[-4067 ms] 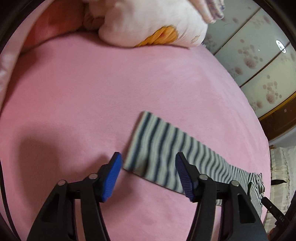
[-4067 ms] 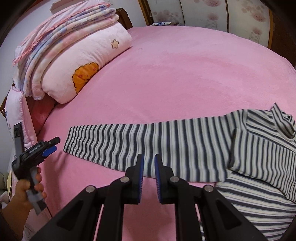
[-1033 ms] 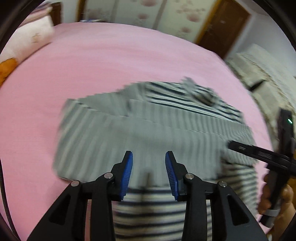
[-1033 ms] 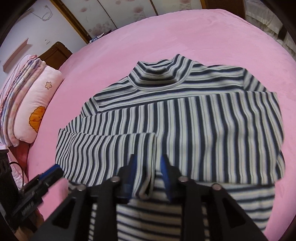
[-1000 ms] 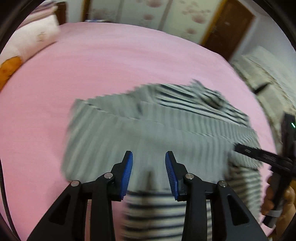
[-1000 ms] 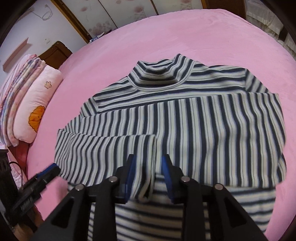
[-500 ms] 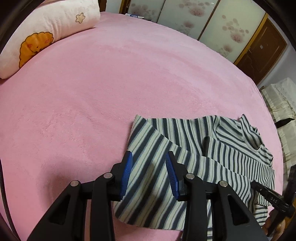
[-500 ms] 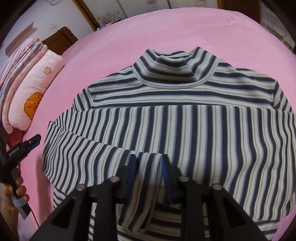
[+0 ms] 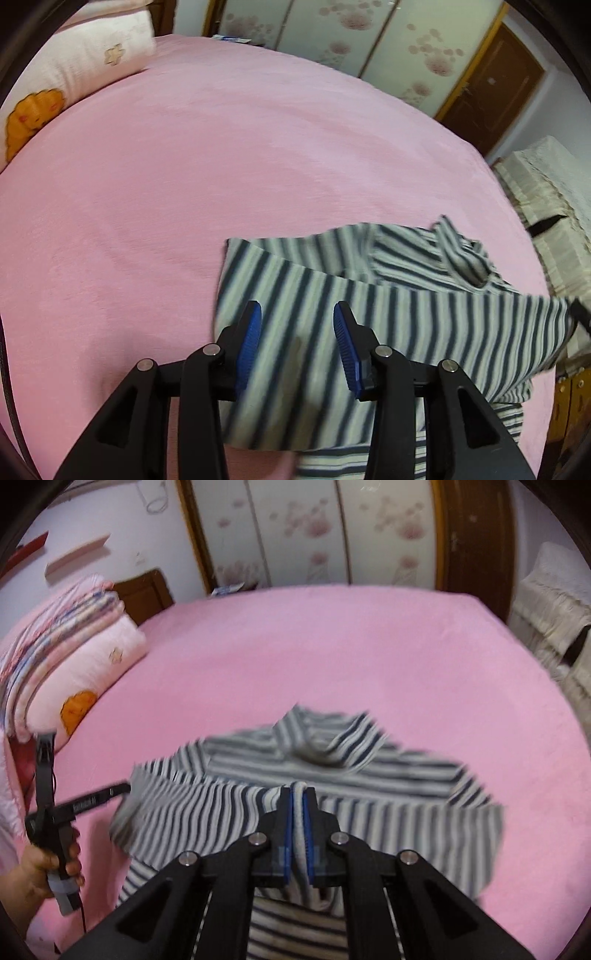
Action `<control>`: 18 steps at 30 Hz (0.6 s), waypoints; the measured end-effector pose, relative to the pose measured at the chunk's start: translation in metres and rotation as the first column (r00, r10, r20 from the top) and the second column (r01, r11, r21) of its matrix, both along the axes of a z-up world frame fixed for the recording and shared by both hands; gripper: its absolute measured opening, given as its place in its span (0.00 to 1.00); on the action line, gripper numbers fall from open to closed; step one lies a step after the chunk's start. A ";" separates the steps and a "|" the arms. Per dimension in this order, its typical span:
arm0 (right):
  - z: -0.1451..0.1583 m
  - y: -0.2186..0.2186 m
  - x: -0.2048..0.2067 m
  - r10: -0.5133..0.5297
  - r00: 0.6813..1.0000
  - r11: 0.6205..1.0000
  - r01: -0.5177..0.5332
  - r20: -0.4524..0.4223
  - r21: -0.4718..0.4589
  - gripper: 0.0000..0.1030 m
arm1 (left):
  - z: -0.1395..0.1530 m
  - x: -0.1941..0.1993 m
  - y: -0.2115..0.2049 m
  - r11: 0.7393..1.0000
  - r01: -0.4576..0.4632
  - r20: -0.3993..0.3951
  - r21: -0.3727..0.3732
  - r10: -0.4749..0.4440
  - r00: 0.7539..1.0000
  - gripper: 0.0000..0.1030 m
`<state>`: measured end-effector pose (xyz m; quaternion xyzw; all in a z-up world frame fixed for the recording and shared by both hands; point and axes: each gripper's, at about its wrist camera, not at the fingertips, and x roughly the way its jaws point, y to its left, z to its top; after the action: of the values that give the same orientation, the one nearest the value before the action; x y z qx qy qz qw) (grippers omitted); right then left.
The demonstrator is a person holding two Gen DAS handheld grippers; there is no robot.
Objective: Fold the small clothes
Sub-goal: 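Move the left tool to the shirt's side edge and grasp it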
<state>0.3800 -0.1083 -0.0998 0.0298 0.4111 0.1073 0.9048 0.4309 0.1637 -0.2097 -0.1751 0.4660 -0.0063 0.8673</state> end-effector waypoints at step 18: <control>-0.080 -0.118 -0.002 -0.308 0.914 0.946 0.325 -0.263 0.021 0.05 | -0.009 0.046 -0.013 0.999 -0.012 0.013 0.049 0.012 1.000 0.41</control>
<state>0.3777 -0.2265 -0.1797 0.1388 0.5107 -0.0320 0.8479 0.4766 0.1509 -0.2189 -0.1564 0.4594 0.0092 0.8743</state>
